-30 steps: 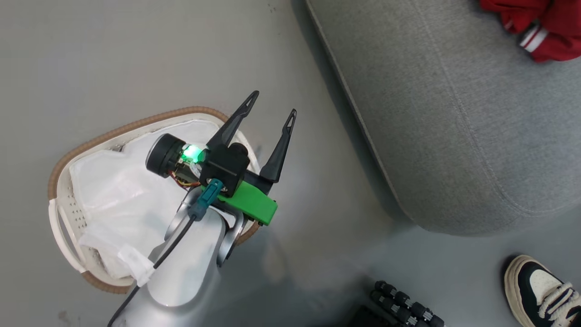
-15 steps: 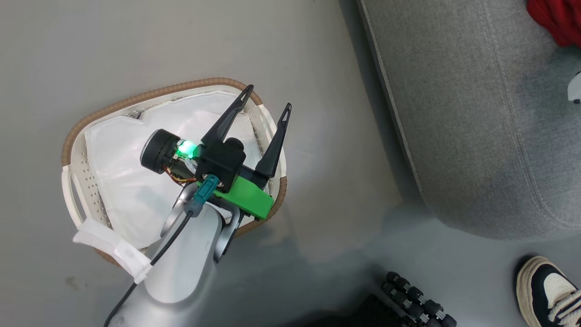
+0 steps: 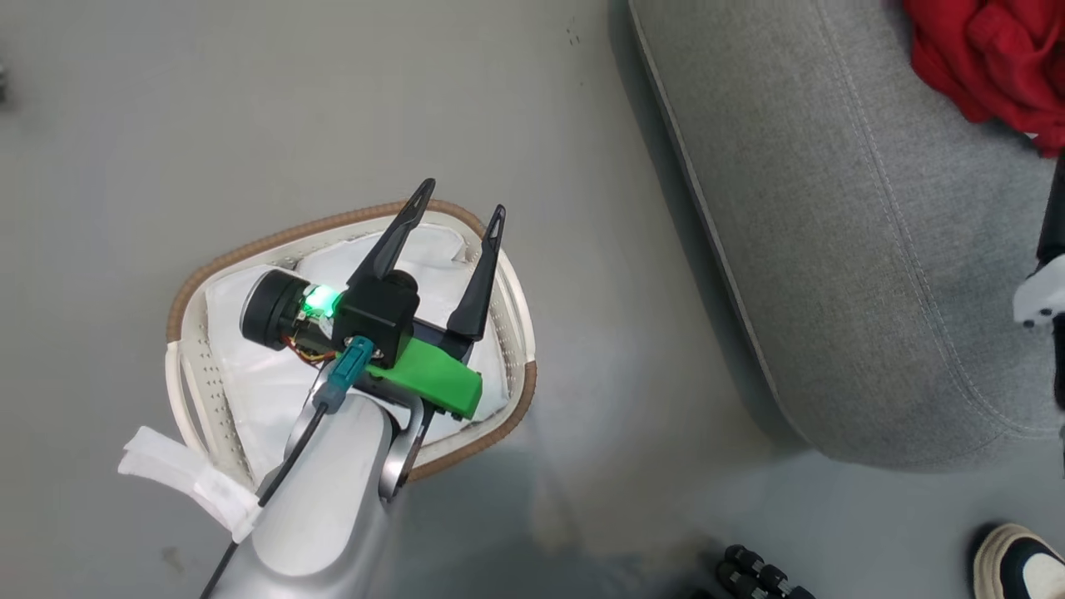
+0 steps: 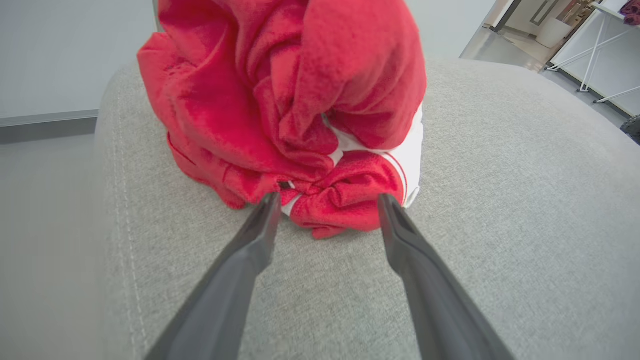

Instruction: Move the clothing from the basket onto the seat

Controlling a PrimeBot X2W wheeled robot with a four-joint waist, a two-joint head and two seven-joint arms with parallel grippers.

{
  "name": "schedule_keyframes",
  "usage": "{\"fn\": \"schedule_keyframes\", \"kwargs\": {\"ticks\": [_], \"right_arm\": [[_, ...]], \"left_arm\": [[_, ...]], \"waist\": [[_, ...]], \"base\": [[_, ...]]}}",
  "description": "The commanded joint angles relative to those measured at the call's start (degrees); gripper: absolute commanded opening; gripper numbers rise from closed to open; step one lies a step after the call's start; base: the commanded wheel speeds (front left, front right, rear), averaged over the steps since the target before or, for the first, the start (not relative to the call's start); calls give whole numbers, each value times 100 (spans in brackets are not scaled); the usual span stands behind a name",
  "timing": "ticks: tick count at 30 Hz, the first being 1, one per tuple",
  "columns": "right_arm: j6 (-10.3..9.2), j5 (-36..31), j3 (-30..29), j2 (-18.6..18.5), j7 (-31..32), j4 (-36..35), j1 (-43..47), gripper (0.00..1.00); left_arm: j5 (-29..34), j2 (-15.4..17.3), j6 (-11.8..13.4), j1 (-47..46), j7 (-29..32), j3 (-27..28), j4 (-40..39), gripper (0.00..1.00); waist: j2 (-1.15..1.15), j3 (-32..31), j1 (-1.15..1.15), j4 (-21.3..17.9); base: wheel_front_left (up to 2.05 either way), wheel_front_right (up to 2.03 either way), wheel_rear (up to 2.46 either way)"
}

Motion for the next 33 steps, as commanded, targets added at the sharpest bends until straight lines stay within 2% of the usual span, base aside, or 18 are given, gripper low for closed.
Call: {"fn": "schedule_keyframes", "kwargs": {"ticks": [1,10,20,28,33], "right_arm": [[-8,-33,-26,65,-12,-111,232,100],[-7,-104,334,601,-12,-773,987,100],[-7,-75,1210,1029,-12,-1076,890,100],[-8,-55,1883,1264,-12,-1101,1027,100],[-7,-46,2052,1313,-12,-1112,1226,100]], "left_arm": [[-56,5,51,123,-4,72,-37,100],[-229,4,321,580,-4,551,-190,100],[-373,3,621,936,-4,1008,-86,100],[-378,2,829,1251,-4,1405,4,100],[-469,3,804,1417,-4,1590,-35,100]], "waist": [[0,-396,0,221],[0,-898,0,735],[0,-1280,0,1299],[0,-1591,0,1502],[0,-1748,0,1542]], "base": [[0,0,0],[0,0,0],[0,0,0],[0,0,0],[0,0,0]]}}
